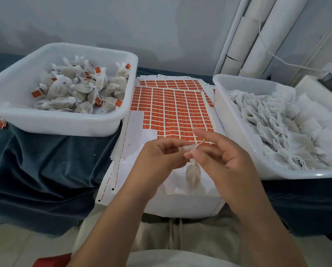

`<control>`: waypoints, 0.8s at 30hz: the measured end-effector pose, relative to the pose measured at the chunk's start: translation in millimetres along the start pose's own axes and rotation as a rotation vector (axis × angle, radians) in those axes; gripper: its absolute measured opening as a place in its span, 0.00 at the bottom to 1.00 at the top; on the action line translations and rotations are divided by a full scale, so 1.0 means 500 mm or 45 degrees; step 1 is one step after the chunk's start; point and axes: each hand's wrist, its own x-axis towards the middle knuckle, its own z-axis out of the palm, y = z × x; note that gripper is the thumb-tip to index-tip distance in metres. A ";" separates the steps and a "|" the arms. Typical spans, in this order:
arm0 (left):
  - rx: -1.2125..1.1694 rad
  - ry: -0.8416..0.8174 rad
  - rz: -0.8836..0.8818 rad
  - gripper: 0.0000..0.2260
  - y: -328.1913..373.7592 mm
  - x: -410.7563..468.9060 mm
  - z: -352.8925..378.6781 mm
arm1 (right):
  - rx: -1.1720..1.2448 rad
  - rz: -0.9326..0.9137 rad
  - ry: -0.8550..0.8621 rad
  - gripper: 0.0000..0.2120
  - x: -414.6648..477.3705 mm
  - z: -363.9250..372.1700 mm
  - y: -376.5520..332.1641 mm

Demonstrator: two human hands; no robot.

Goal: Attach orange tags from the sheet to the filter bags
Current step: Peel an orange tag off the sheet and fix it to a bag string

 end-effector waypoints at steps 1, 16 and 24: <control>0.027 -0.029 0.011 0.07 0.002 0.000 -0.002 | -0.070 -0.012 -0.011 0.17 0.004 -0.001 -0.003; 0.258 -0.053 0.193 0.16 0.016 -0.006 -0.010 | -0.261 -0.106 0.042 0.16 0.022 -0.004 0.006; 0.169 -0.035 0.342 0.18 0.009 -0.009 -0.001 | -0.144 -0.097 0.103 0.18 0.027 0.002 0.012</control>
